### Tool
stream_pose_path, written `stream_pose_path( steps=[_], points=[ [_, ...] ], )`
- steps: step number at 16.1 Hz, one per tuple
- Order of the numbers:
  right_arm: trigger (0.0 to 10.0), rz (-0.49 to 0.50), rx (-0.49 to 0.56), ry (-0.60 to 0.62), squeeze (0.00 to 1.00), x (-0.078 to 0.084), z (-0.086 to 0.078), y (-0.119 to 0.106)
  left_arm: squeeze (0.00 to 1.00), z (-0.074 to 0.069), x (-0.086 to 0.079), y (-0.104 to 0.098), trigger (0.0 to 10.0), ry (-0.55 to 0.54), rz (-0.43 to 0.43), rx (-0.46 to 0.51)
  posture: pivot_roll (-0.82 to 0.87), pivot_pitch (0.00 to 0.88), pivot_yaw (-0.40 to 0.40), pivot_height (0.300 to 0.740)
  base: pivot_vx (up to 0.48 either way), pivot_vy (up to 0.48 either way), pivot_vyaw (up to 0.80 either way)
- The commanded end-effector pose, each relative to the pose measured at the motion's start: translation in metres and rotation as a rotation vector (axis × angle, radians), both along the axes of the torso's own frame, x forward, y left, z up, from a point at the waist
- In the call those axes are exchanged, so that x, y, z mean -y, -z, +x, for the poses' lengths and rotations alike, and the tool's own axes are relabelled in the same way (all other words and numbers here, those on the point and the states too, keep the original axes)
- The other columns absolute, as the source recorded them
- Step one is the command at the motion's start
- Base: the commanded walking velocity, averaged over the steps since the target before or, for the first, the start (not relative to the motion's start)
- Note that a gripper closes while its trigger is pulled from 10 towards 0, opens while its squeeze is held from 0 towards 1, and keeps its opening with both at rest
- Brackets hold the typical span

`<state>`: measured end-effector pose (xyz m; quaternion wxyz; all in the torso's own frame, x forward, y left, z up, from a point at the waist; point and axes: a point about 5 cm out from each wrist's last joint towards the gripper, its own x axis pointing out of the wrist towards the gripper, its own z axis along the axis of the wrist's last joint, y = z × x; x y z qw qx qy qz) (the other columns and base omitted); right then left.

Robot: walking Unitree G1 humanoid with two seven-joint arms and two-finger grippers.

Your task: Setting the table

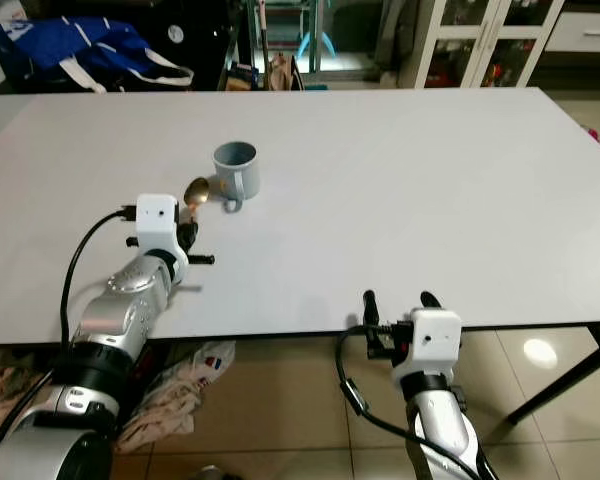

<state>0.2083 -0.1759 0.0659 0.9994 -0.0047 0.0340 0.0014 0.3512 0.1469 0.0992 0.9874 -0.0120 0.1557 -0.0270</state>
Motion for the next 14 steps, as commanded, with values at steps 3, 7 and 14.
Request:
stream_pose_path(
  steps=[3,7,14],
  points=[
    [10.0,-0.006,0.007,-0.006,0.00,-0.001,-0.001,-0.004,0.00,0.006,-0.005,-0.001,0.0,-0.014,0.007,-0.004,-0.17,0.000,0.054,0.727,0.000,0.000,0.00],
    [10.0,-0.007,0.001,-0.014,0.00,-0.001,-0.003,-0.003,0.00,0.005,-0.006,0.008,0.0,-0.036,-0.019,-0.045,-0.16,0.000,0.052,0.727,0.000,0.000,0.00],
    [10.0,-0.010,-0.005,-0.023,0.00,-0.003,-0.003,-0.003,0.00,0.006,-0.002,0.015,10.0,-0.044,-0.001,-0.084,-0.17,0.000,0.053,0.727,0.000,0.000,0.00]
  ],
)
